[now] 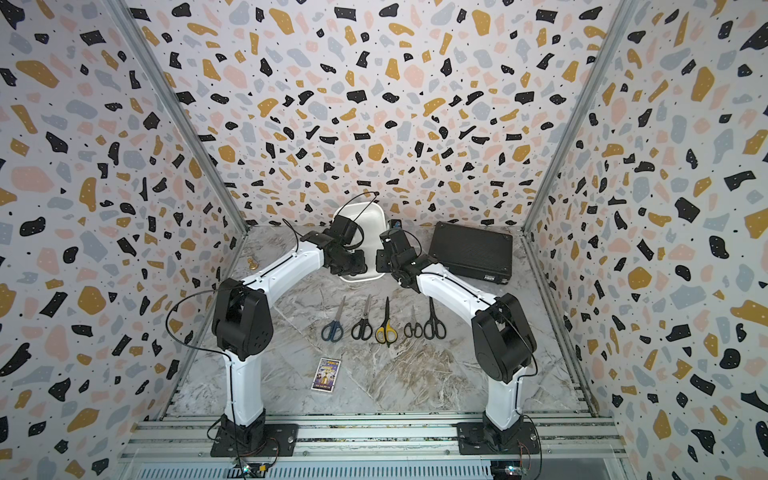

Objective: Take the scissors out of the storage box
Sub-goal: Pick up the scissors from the storage box.

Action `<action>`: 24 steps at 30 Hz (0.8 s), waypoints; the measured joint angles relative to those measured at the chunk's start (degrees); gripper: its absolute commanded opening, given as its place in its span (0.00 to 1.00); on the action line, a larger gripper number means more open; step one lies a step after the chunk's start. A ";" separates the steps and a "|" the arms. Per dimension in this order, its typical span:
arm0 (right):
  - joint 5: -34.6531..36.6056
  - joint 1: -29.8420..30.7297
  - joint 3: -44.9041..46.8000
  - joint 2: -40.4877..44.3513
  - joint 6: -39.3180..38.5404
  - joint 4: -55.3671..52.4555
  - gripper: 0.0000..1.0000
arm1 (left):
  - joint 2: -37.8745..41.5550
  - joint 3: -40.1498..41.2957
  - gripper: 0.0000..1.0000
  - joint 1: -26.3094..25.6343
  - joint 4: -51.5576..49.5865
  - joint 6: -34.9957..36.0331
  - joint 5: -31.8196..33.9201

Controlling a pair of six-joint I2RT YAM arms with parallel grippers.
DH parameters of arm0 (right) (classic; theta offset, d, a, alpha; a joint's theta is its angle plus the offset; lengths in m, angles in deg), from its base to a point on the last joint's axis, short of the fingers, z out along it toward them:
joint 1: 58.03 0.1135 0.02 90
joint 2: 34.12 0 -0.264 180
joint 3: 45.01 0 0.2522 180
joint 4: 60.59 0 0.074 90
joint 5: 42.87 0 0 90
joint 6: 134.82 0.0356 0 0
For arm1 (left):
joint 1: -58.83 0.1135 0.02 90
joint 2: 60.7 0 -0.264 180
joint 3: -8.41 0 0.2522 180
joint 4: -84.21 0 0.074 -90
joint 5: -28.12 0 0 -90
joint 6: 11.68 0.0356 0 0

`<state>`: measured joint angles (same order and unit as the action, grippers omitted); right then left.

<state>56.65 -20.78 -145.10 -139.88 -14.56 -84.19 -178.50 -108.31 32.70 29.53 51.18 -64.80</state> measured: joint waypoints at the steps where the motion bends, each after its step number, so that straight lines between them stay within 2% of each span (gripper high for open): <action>1: -0.46 0.00 0.15 0.09 0.66 0.11 0.00 | 0.00 0.00 0.35 0.04 0.13 -0.02 0.04; 7: -3.17 -0.26 4.15 1.11 5.16 3.98 0.00 | -0.66 0.00 0.29 0.28 0.48 -0.13 0.48; 13: -4.63 -0.46 5.79 1.97 7.89 5.14 0.00 | -0.94 0.00 0.15 0.52 0.83 0.04 0.59; 19: -5.99 -1.07 7.04 2.43 9.90 7.54 0.00 | -0.94 0.07 0.08 0.61 2.40 0.37 0.44; 21: -6.84 -1.25 7.61 2.43 10.29 8.39 0.00 | -0.94 0.22 0.00 0.70 2.43 0.50 0.44; 24: -7.69 -1.36 7.76 2.43 10.71 8.79 0.00 | -0.94 0.33 0.00 0.79 2.43 0.55 0.37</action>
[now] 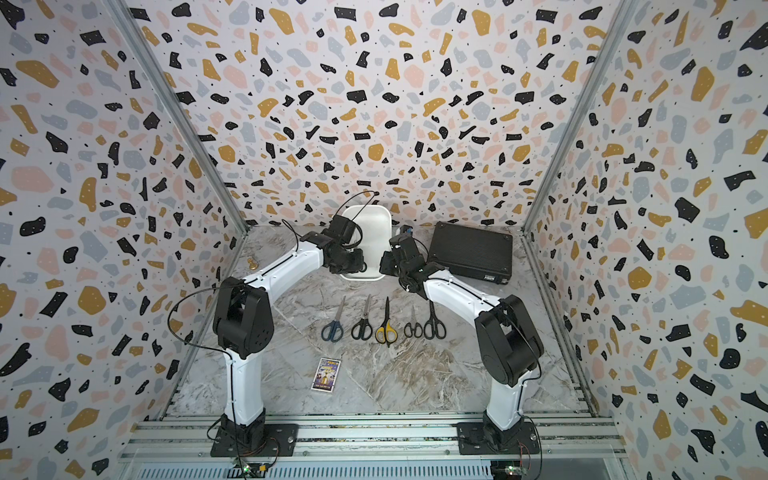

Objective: Take the scissors out of the storage box
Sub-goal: Pick up the scissors from the storage box.

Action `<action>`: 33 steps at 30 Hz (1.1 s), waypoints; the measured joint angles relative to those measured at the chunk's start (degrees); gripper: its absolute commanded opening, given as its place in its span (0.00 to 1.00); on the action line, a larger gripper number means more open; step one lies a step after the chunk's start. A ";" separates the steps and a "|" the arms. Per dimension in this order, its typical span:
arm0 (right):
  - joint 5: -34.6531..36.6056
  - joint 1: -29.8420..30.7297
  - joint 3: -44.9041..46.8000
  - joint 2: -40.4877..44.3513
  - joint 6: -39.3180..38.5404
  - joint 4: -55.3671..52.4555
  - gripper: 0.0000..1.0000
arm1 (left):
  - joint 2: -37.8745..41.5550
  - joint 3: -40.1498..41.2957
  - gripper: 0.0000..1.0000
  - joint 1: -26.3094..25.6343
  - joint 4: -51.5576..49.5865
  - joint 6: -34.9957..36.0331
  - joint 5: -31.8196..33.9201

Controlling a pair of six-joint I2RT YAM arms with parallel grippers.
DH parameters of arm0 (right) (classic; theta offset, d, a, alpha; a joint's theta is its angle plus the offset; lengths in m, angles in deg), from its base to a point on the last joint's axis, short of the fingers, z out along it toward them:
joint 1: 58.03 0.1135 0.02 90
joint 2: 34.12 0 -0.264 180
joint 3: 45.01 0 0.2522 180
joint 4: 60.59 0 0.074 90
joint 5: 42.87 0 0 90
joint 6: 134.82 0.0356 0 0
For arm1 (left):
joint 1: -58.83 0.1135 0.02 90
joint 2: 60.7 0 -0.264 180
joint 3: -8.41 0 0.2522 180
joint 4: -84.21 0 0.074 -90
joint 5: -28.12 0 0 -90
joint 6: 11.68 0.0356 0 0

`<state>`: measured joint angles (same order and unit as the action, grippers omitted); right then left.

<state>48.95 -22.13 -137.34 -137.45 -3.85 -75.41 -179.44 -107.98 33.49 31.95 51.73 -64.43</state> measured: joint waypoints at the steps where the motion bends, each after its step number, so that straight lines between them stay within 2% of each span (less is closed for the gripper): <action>1: -0.07 0.00 0.00 0.00 0.00 0.09 0.00 | 0.00 0.00 0.00 0.02 0.04 0.00 -0.04; 8: 1.20 0.00 0.00 0.00 -1.92 -1.18 0.00 | 1.25 1.20 0.00 0.07 0.74 0.00 -1.40; 16: 1.64 0.76 -0.94 -0.02 -3.26 -2.08 0.00 | 7.48 4.90 0.00 -0.22 3.17 -0.02 -3.08; 20: 1.79 0.87 -4.24 -0.83 -3.41 -4.44 0.00 | 9.38 4.90 0.00 -0.24 4.33 -0.02 -3.93; 26: 2.80 0.24 -11.08 -4.85 -3.54 -9.03 0.00 | 12.13 4.92 0.00 -0.44 4.02 0.02 -5.18; 33: 2.01 -4.72 -15.26 -11.93 -3.48 -14.91 0.00 | 18.53 8.15 0.00 -0.61 3.78 0.68 -5.55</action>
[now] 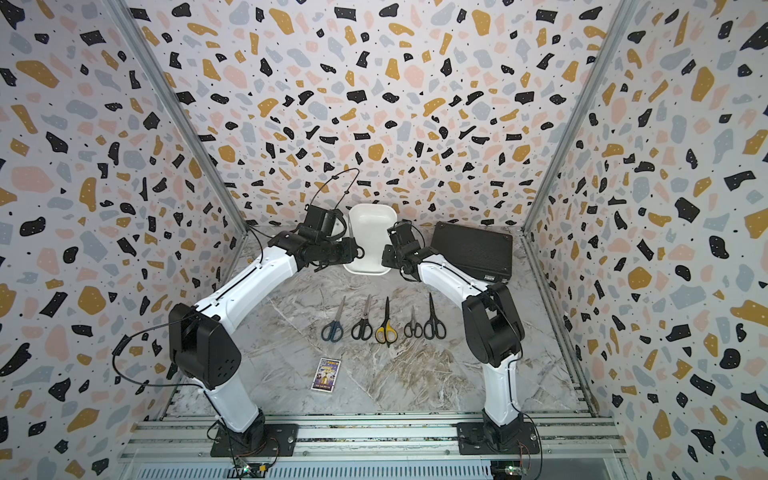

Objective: Take the scissors out of the storage box
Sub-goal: Pick up the scissors from the storage box, then place the storage box at the center of the board.

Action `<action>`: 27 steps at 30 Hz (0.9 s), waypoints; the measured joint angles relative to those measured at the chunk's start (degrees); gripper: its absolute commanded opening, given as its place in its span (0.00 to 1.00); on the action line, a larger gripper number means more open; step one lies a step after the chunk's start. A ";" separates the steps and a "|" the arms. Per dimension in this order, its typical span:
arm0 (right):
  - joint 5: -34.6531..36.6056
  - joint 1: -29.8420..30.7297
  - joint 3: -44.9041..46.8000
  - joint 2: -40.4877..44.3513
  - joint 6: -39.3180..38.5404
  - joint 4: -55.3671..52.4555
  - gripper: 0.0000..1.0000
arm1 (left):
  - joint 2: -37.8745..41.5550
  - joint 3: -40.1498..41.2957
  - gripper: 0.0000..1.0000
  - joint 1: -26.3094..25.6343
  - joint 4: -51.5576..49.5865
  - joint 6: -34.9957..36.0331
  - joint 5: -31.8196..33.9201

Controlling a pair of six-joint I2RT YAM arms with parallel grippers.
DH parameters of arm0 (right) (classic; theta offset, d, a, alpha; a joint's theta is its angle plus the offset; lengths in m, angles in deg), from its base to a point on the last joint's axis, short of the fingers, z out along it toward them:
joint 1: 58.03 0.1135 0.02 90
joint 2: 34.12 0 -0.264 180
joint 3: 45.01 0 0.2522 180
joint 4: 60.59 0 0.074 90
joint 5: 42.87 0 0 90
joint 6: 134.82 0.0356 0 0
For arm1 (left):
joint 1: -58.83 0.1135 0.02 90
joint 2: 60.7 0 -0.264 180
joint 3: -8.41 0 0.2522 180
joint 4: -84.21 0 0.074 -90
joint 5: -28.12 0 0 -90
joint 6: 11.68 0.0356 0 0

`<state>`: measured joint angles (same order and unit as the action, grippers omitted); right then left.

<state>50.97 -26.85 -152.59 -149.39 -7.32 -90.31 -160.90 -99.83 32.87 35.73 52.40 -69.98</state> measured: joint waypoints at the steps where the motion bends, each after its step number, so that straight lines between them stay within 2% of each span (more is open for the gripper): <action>1: -0.63 -0.94 -1.01 -1.33 -0.02 -1.22 0.00 | 0.72 0.44 0.00 0.00 -0.07 0.22 0.02; 7: -5.99 -5.57 -13.09 -11.30 -2.10 -9.40 0.00 | 3.28 5.16 0.00 -0.04 -0.31 1.38 0.79; 10: -7.85 -7.50 -14.84 -13.33 -2.43 -11.28 0.00 | 3.37 7.54 0.00 -0.04 -1.36 1.95 1.44; 11: -8.24 -7.93 -14.91 -13.55 -2.43 -11.80 0.05 | 3.37 8.07 0.00 -0.07 -1.49 2.12 1.57; 15: -9.79 -9.33 -14.93 -13.92 -3.02 -13.49 0.40 | 3.37 8.85 0.00 -0.15 -2.49 2.36 1.77; 16: -10.32 -9.46 -15.04 -13.92 -3.23 -13.53 0.46 | 3.39 8.85 0.00 -0.22 -2.49 2.36 1.77; 19: -11.87 -9.53 -14.86 -13.55 -5.01 -12.61 0.52 | 3.39 8.85 0.00 -0.39 -2.47 2.34 1.73; 22: -12.85 -9.53 -11.10 -10.49 -8.31 -10.69 0.54 | 3.39 8.85 0.00 -0.48 -2.47 2.34 1.42; 24: -14.60 -9.53 -6.19 -5.27 -12.24 -9.97 0.54 | 3.39 8.83 0.00 -0.46 -2.47 2.34 0.96; 27: -20.92 -9.60 1.05 4.55 -17.14 -8.28 0.54 | 3.37 8.83 0.00 -0.46 -2.38 2.34 -0.09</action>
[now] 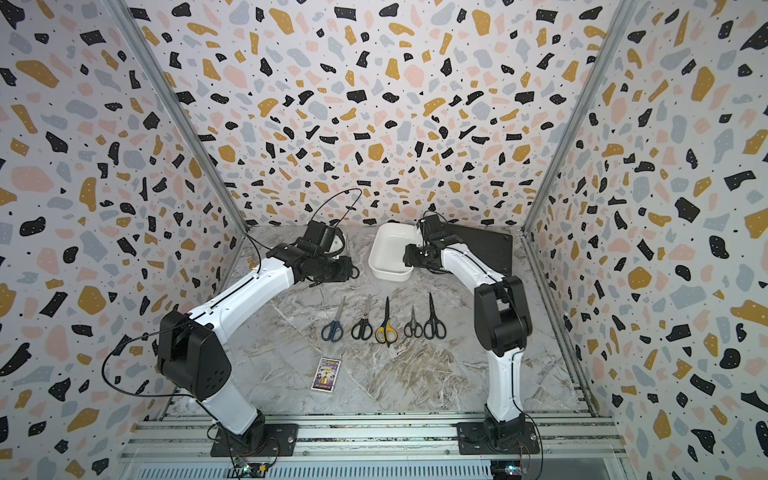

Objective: Take the scissors out of the storage box
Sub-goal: Place the storage box at the center of the board, then place the scissors at the center of the board.

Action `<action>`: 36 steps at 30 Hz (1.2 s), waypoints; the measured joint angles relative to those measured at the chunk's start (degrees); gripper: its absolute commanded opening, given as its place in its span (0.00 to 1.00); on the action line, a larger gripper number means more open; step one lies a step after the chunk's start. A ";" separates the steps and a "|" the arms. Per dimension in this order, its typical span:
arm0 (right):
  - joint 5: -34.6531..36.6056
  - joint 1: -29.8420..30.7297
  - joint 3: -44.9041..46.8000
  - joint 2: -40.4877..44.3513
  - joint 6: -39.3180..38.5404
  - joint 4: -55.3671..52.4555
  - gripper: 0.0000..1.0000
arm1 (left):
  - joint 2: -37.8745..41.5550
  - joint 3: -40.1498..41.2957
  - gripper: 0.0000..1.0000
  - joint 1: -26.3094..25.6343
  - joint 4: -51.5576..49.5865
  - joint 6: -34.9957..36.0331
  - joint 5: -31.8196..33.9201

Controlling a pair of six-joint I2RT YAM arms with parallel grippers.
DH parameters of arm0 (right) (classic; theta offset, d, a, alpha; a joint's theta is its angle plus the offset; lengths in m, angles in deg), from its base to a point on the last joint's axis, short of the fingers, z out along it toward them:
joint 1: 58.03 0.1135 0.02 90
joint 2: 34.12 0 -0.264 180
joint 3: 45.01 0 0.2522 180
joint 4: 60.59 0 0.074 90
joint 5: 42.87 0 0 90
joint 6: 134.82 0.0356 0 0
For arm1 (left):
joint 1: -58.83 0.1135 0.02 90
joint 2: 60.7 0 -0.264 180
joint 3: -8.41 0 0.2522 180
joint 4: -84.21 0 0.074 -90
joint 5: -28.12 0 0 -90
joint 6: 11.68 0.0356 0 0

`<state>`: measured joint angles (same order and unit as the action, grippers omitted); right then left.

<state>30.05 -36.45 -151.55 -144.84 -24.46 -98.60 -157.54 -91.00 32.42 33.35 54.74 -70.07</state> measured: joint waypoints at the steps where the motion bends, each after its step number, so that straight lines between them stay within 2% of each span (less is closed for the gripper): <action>1: -2.89 0.02 1.92 3.15 -1.03 1.01 0.53 | -0.02 0.00 0.00 -0.02 0.13 0.00 -0.50; 6: -17.40 0.31 11.19 14.38 0.07 11.39 0.53 | -0.50 0.00 0.00 0.00 1.64 -0.02 -3.30; 11: -24.76 2.12 13.97 13.33 1.64 16.20 0.54 | -0.61 0.00 0.00 -0.02 2.91 -0.02 -5.33; 21: -27.39 7.26 10.62 7.04 0.17 14.84 0.53 | -0.61 0.04 0.00 -0.04 3.39 -0.02 -6.82; 28: -27.89 8.00 7.80 5.79 0.63 14.93 0.44 | -0.61 0.13 0.00 -0.48 3.43 -0.02 -7.48; 36: -28.50 8.07 5.90 2.62 1.25 14.75 0.41 | -0.57 0.79 0.00 -0.79 4.22 -0.07 -7.78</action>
<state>1.55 -28.38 -145.64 -142.22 -23.21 -83.85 -158.10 -90.21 31.63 37.57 54.68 -77.85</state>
